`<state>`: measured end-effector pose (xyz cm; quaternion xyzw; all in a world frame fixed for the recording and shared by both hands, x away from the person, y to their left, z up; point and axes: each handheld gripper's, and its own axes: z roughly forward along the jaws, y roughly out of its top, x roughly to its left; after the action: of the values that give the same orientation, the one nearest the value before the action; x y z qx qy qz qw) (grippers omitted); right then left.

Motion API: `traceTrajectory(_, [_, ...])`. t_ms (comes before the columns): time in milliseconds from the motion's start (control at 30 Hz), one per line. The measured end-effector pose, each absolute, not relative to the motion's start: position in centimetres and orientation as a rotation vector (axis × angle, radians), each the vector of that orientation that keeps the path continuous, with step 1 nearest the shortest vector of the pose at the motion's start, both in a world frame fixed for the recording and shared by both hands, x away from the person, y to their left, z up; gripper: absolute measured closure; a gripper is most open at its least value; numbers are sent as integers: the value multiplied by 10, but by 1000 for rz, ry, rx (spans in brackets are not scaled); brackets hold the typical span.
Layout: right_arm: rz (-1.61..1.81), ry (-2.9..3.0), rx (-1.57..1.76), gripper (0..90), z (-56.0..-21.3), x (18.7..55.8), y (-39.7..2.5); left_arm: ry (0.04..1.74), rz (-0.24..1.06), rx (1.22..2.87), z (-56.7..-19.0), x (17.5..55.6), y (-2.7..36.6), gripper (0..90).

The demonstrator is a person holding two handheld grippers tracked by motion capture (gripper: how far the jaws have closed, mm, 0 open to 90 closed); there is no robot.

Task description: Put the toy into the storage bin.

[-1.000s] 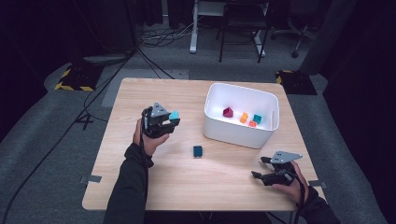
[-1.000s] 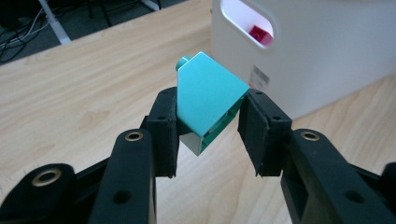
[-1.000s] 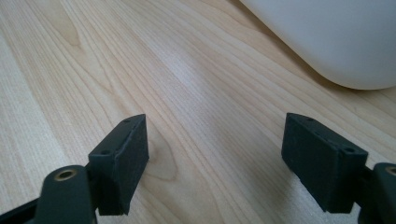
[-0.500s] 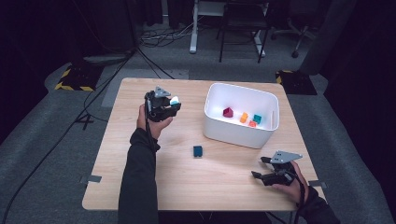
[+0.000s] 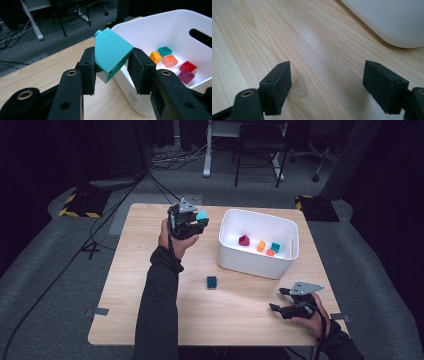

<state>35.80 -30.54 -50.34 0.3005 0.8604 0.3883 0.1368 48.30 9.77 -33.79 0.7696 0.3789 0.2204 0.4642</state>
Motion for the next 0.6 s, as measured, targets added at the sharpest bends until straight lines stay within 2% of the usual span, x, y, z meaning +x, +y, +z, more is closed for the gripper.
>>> traceTrajectory(600, [1123, 2489, 868, 232, -503, 358, -305, 748, 493, 1970, -322, 477, 20, 595])
